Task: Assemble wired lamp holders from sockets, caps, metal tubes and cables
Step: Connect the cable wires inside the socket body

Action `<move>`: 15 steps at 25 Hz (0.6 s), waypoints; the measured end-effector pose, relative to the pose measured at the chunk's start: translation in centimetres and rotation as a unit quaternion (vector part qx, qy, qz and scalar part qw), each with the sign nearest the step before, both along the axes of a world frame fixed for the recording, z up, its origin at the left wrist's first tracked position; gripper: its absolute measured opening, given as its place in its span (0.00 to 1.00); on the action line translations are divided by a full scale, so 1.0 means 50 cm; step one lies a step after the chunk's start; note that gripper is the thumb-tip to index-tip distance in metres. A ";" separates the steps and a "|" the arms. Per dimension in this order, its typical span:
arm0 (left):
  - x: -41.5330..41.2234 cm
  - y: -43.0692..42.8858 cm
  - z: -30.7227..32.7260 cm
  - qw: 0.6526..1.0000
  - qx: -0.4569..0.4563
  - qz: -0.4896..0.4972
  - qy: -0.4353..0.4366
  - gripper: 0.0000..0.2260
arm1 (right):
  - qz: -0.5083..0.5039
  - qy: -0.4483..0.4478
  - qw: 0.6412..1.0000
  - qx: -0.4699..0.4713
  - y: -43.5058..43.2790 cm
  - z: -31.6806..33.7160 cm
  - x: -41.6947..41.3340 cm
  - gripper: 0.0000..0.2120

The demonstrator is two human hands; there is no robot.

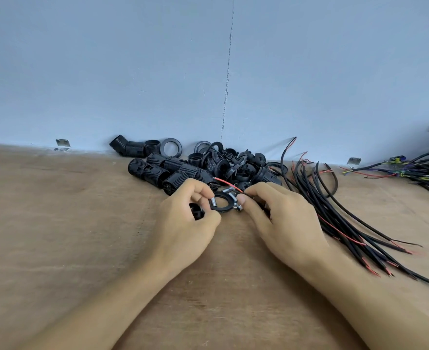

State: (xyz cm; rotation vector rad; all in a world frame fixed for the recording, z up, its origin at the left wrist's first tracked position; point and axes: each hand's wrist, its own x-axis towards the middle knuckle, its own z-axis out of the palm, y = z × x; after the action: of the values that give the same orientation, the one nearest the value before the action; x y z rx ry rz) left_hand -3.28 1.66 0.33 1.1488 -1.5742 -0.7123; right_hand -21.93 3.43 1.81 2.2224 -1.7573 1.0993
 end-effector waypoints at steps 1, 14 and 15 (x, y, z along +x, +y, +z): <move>0.000 -0.001 -0.001 1.000 0.011 0.003 0.013 0.08 | 0.009 -0.015 1.000 -0.005 0.000 0.000 -0.001 0.10; -0.009 0.013 0.013 0.996 -0.070 0.022 0.040 0.08 | 0.061 -0.028 0.996 -0.061 0.007 0.022 0.004 0.08; -0.010 0.012 0.013 0.996 -0.072 0.028 0.040 0.08 | 0.066 -0.033 0.996 -0.053 0.011 0.024 0.009 0.07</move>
State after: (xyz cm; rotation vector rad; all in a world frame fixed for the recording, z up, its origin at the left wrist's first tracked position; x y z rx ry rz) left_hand -3.76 2.26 0.95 1.0429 -1.4952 -0.5912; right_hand -21.46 3.98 3.00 2.2894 -1.5545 1.2760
